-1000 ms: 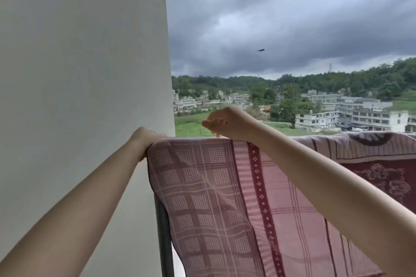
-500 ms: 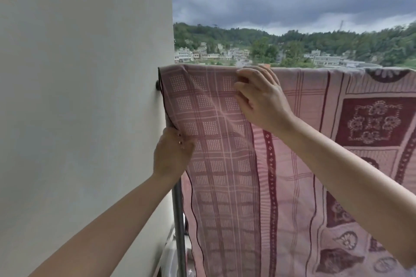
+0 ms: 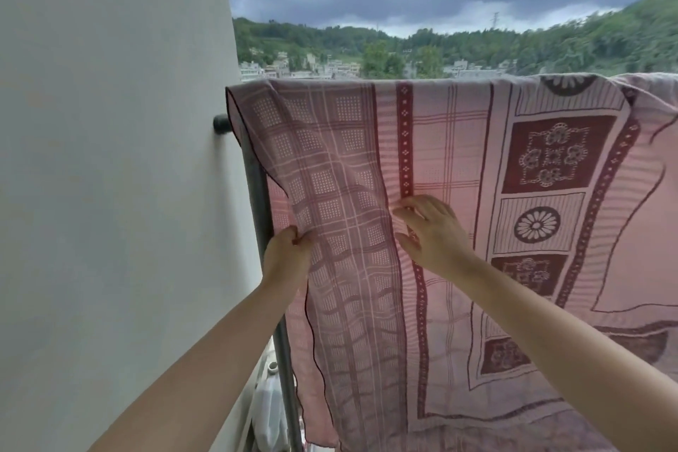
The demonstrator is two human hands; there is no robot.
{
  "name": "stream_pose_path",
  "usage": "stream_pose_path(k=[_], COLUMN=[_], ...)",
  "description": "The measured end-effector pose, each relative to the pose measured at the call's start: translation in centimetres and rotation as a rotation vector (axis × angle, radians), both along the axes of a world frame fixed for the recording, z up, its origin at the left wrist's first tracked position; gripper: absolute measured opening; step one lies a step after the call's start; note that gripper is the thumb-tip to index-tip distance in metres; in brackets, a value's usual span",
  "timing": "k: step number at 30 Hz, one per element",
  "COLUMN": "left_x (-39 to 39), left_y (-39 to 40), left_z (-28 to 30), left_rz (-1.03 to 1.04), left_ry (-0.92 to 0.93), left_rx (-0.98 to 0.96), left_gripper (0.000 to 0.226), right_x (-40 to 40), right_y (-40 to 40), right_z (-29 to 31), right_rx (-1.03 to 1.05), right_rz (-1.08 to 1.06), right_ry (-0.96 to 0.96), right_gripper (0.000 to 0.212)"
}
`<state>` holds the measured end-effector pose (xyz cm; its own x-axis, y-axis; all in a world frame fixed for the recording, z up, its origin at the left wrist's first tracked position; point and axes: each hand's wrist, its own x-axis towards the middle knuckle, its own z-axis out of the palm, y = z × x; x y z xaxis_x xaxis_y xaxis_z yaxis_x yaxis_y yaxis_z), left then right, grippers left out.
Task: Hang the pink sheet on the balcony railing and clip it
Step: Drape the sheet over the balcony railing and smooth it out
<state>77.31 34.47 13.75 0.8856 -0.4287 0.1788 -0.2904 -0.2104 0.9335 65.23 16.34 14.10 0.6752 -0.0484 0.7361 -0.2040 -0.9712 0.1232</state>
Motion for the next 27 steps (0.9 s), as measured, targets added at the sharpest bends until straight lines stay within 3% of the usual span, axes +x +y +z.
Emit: stream_pose_path(k=[3,6,13,16,19,21,23,25,27], left_x=[-1.2,-1.2,4.9,6.8,7.0,6.5,5.6,4.5,3.6], left_y=[1.2,3.5,10.3,10.2,8.8,8.0,7.0,6.0,5.0], left_z=[-0.3,-1.0,0.9,2.0,2.1,2.6,4.1,6.4,8.4], left_rz=[-0.003,0.093,0.229,0.232,0.100,0.051,0.080,0.147,0.273], left_ry=[0.001,-0.175,-0.398,-0.334,-0.226,-0.168,-0.205,-0.363,-0.637], left_rx=[-0.092,-0.079,0.149,0.279,0.352,0.251,0.094,-0.029,-0.108], left_gripper=[0.020,0.022,0.019,0.011,0.054,0.074,0.071,0.062,0.054], right_x=[0.2,0.7,4.7,6.0,5.4,4.4,3.1,1.7,0.3], right_y=[0.7,1.9,8.1,8.7,8.3,7.7,6.6,4.9,3.5], right_z=[0.6,1.2,1.9,1.9,2.7,3.3,4.5,6.1,7.8], right_rx=[0.018,-0.027,-0.055,0.007,0.109,0.094,0.076,0.064,0.024], right_rz=[-0.035,-0.049,-0.038,-0.113,-0.151,-0.102,-0.019,0.055,0.077], right_ry=[0.047,0.079,0.086,0.160,0.263,0.215,0.076,-0.031,-0.104], right_gripper=[0.046,0.048,0.043,0.050,0.043,0.035,0.030,0.013,0.020])
